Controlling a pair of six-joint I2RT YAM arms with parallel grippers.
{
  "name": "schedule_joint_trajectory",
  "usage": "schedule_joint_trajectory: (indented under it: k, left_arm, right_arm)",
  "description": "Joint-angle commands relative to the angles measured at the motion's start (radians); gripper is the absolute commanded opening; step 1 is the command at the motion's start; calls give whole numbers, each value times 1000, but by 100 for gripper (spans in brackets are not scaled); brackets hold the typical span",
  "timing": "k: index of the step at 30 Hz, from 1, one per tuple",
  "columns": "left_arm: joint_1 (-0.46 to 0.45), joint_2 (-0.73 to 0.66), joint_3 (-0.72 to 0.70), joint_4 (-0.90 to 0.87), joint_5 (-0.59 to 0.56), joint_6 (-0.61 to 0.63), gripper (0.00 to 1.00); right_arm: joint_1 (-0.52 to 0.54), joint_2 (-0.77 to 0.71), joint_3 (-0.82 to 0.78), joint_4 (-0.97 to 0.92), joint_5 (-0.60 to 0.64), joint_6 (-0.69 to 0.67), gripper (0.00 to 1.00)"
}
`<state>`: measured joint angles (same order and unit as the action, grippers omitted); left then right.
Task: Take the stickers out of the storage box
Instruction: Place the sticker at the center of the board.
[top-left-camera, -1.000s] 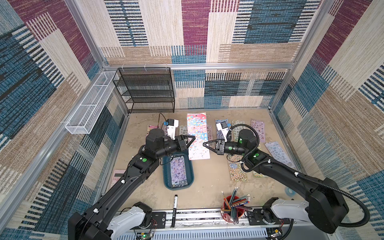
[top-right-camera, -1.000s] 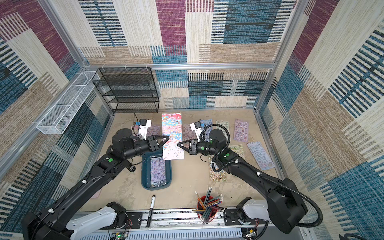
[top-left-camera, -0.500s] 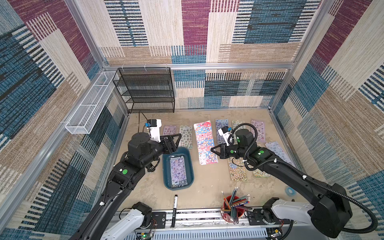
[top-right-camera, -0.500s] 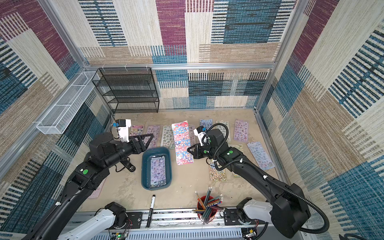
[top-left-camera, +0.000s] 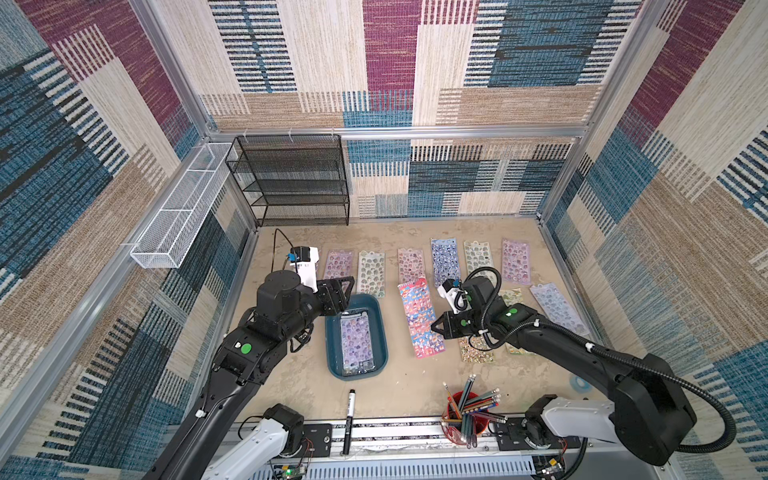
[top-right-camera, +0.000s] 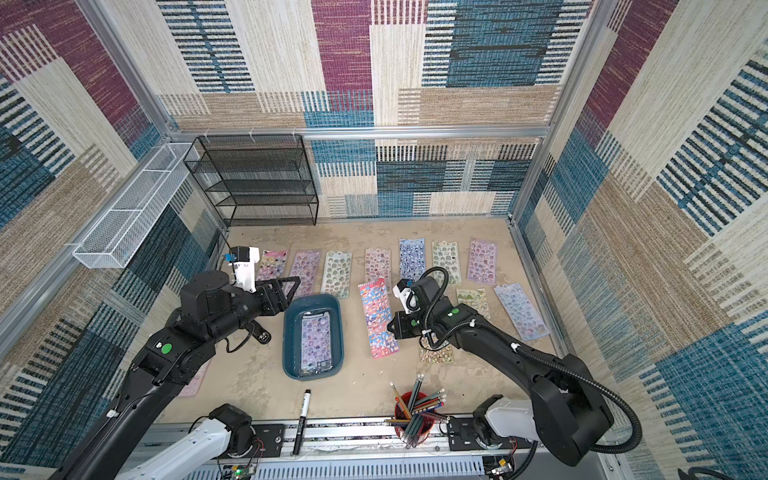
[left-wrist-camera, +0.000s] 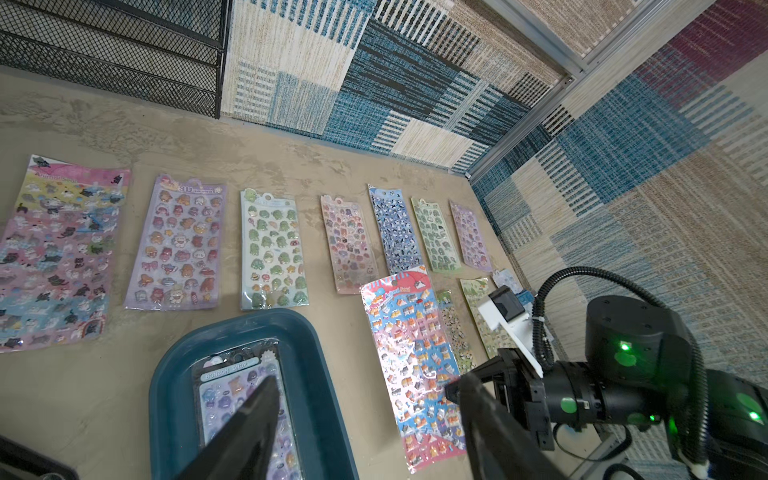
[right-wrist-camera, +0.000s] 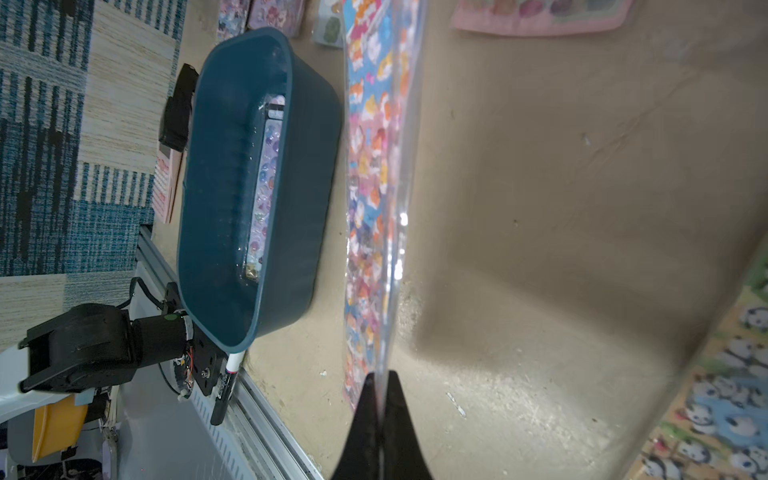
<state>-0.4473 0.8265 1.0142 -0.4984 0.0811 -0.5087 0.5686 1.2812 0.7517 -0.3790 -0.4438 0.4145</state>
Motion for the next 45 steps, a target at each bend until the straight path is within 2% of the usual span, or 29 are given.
schedule_joint_trajectory:
  k: [1,6,12,19,27,39,41,45]
  left_arm:
    - [-1,7,1,-5,-18,24,69]
    - [0,19,-7,-3,-17,16,68]
    - [2,19,-11,1,-22,15,67]
    - [2,2,-23,-6,-38,12,66]
    - [2,-16,-33,-14,-50,7,65]
    - [3,-26,-45,-11,-60,-1,65]
    - [2,-27,-43,-14,-66,2,65]
    - [2,-30,-45,-20,-78,1,64]
  right_arm:
    - [0,13,-17,37,-7,12,0]
    - [-3,32,-57,40,43,61,0]
    - [-14,69,-135,126,8,143,0]
    - [-44,97,-187,181,32,208,0]
    - [-56,132,-209,204,52,201,0]
    - [-56,72,-163,117,172,195,40]
    - [-57,42,-140,79,205,183,44]
    - [-54,-18,-71,9,268,165,44]
